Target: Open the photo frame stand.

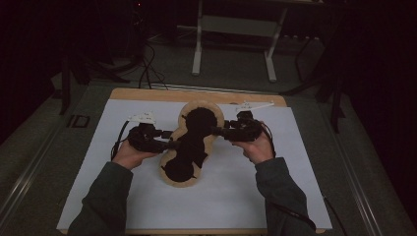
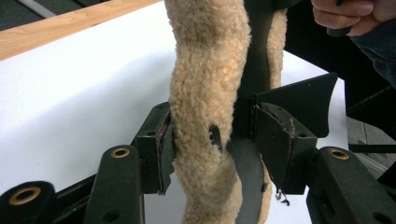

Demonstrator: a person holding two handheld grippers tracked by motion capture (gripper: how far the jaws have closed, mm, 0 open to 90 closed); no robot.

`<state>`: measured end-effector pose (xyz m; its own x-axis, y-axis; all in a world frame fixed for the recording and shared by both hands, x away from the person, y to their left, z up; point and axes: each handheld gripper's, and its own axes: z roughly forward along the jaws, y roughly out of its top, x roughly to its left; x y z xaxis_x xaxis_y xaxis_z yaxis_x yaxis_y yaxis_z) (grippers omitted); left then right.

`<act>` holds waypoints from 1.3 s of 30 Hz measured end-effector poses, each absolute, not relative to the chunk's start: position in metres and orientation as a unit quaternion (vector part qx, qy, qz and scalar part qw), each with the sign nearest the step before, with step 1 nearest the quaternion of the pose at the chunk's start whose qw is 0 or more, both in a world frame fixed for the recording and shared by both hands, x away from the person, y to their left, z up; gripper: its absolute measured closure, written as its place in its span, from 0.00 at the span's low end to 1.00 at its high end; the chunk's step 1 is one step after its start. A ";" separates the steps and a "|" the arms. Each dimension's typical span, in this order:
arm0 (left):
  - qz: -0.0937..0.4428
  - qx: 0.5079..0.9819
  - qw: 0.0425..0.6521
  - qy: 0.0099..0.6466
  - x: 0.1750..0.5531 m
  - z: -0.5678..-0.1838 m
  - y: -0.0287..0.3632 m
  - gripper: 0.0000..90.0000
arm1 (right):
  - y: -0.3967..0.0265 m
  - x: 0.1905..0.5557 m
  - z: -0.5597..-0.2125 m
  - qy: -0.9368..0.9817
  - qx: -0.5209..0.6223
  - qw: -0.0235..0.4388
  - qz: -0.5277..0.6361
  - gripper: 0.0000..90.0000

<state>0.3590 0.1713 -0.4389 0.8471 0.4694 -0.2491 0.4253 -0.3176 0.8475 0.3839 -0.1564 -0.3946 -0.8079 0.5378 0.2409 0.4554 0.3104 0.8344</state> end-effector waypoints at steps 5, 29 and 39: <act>0.019 0.811 0.518 0.272 0.357 -0.439 0.174 0.56 | -0.153 0.383 -0.393 0.811 0.302 0.044 0.499 0.58; 0.008 0.808 0.522 0.273 0.356 -0.447 0.190 0.57 | -0.142 0.373 -0.380 0.812 0.236 0.022 0.533 0.70; -0.034 0.820 0.521 0.236 0.364 -0.458 0.177 0.48 | -0.142 0.370 -0.378 0.817 0.212 0.020 0.535 0.70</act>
<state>0.3637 0.1775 -0.4579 0.8867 0.3508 -0.3012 0.4218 -0.3468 0.8378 0.3701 -0.1419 -0.3782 -0.9090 0.3686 0.1945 0.3255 0.3365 0.8836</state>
